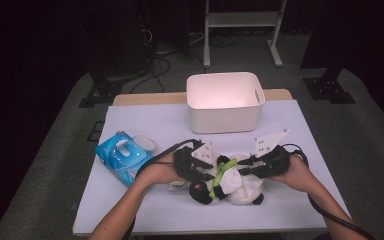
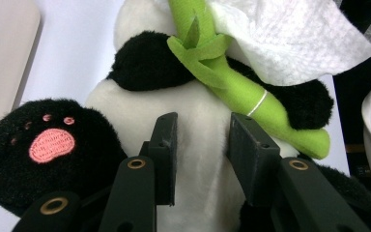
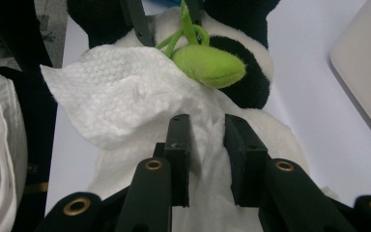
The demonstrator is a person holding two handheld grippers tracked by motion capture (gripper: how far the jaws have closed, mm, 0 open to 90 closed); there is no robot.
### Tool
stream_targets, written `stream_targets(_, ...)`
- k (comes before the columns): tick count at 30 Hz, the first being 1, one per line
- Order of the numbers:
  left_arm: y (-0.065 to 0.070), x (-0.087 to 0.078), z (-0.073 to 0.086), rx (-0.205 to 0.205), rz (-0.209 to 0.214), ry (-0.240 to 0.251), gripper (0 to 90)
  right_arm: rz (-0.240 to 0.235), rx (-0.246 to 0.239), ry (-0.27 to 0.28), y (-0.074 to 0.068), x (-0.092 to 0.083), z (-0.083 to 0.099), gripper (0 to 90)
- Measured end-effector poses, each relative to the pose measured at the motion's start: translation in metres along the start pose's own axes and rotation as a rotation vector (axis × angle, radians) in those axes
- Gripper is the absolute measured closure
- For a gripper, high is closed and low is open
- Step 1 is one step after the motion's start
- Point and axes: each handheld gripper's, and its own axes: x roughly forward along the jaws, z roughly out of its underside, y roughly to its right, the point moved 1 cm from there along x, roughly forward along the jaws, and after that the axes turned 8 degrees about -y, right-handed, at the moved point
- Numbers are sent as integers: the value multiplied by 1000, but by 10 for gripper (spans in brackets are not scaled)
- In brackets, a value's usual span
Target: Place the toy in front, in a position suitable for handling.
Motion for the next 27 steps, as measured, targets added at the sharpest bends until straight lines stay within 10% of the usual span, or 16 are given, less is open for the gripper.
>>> stream_targets(17, 2, -1, -1, 18, -3, -17, 619, 27, 28, -38, 1, -18, 20, 834)
stream_targets(27, 4, -1, 1, 13, 7, -13, 619, 27, -1, -19, 4, -8, -1, 830)
